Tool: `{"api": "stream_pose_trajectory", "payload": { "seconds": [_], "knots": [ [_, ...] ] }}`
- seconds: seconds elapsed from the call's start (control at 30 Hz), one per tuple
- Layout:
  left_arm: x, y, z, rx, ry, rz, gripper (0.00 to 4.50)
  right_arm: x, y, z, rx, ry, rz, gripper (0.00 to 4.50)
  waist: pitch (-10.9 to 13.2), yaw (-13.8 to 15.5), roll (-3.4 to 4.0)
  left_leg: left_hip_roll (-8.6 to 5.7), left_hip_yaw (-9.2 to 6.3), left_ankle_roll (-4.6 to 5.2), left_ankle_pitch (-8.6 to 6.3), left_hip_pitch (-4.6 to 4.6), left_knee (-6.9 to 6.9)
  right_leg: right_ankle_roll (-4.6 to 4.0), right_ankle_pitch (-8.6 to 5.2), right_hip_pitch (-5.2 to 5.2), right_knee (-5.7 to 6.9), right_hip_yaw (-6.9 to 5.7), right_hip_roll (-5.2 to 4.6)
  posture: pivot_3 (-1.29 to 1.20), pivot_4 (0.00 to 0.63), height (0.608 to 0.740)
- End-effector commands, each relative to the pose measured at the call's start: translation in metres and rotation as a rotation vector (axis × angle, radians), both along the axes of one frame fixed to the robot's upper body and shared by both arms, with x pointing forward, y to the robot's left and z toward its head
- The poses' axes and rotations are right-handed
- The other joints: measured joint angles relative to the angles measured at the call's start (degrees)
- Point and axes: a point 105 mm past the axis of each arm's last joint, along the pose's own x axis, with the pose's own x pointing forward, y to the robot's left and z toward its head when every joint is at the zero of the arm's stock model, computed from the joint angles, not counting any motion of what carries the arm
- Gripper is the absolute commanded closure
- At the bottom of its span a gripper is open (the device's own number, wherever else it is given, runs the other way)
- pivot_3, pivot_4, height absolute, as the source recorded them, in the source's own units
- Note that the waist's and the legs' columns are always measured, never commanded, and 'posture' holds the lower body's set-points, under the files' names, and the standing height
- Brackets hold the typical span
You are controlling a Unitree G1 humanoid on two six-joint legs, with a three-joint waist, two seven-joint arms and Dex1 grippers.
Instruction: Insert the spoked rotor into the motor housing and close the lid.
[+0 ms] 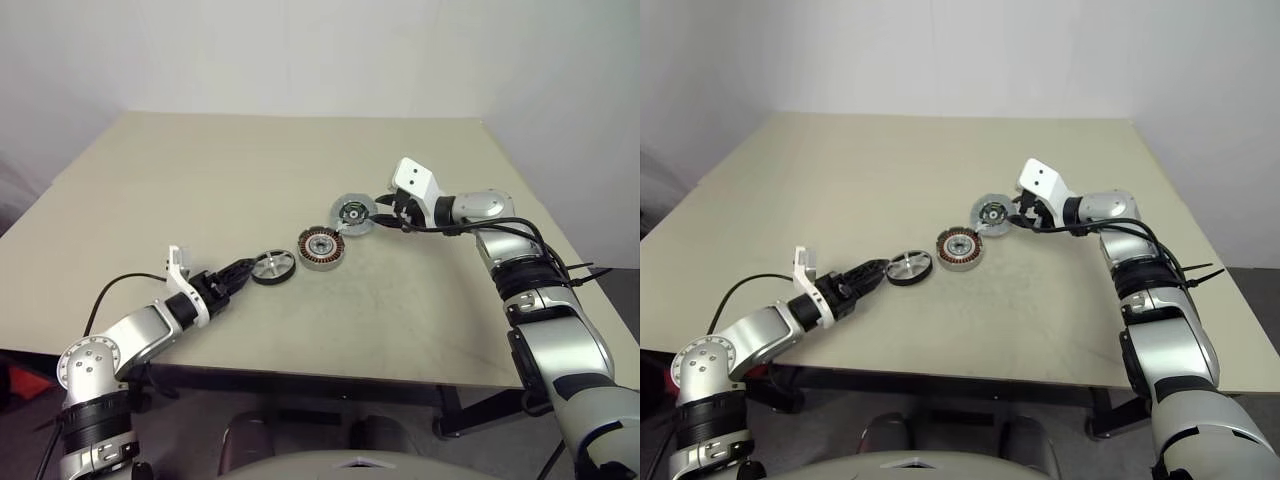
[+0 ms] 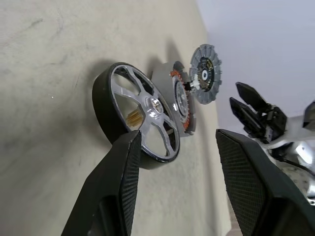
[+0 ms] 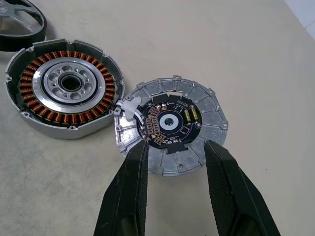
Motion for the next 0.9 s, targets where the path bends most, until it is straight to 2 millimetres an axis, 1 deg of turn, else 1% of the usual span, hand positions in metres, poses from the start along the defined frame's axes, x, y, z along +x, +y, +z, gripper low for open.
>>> {"api": "stream_pose_trajectory", "payload": {
  "seconds": [0.03, 0.13, 0.33, 0.63, 0.73, 0.9],
  "knots": [
    [-0.003, 0.004, 0.009, -0.007, -0.028, 0.001, 1.96, 0.003, 0.002, 0.019, 0.01, -0.067, 0.005, 2.51, 0.0, 0.0, 0.0, 0.0, 0.0, 0.0, 0.0, 0.0, 0.0, 0.0, 0.0, 0.0, 0.0, 0.0, 0.0, 0.0, 0.0, 0.74],
    [-0.002, 0.002, 0.002, -0.003, 0.0, 0.007, 1.96, 0.004, 0.004, 0.019, 0.014, -0.069, 0.007, 2.51, 0.0, 0.0, 0.0, 0.0, 0.0, 0.0, 0.0, 0.01, 0.01, 0.0, 0.0, 0.0, 0.02, 0.0, 0.0, 0.0, 0.0, 0.74],
    [0.004, -0.008, -0.002, -0.022, 0.022, 0.017, 1.96, 0.004, 0.005, 0.021, 0.021, -0.075, 0.009, 2.51, 0.0, 0.0, -0.01, -0.01, 0.0, 0.0, 0.0, 0.0, 0.08, 0.01, 0.0, 0.01, 0.05, 0.0, -0.02, 0.0, 0.0, 0.74],
    [0.025, -0.024, -0.002, -0.054, 0.035, 0.022, 1.96, 0.006, 0.006, 0.024, 0.028, -0.089, 0.003, 2.51, 0.0, 0.1, -0.01, -0.01, -0.01, 0.0, 0.0, 0.01, 0.13, 0.01, 0.0, 0.02, 0.14, 0.01, -0.03, 0.0, 0.0, 0.74],
    [0.027, -0.024, 0.0, -0.054, 0.026, 0.017, 1.96, 0.007, 0.005, 0.026, 0.031, -0.096, -0.002, 2.51, 0.0, 0.3, -0.01, -0.04, -0.01, -0.01, 0.0, -0.01, 0.15, 0.01, 0.0, 0.02, 0.14, 0.01, -0.06, 0.0, 0.0, 0.74],
    [0.026, -0.023, -0.003, -0.034, 0.035, 0.01, 1.96, 0.008, 0.005, 0.028, 0.037, -0.109, -0.01, 2.51, 0.0, 0.5, -0.01, -0.07, -0.01, 0.0, 0.0, -0.03, 0.17, 0.01, 0.0, 0.02, 0.14, 0.01, -0.09, 0.0, 0.0, 0.74]
  ]
}}
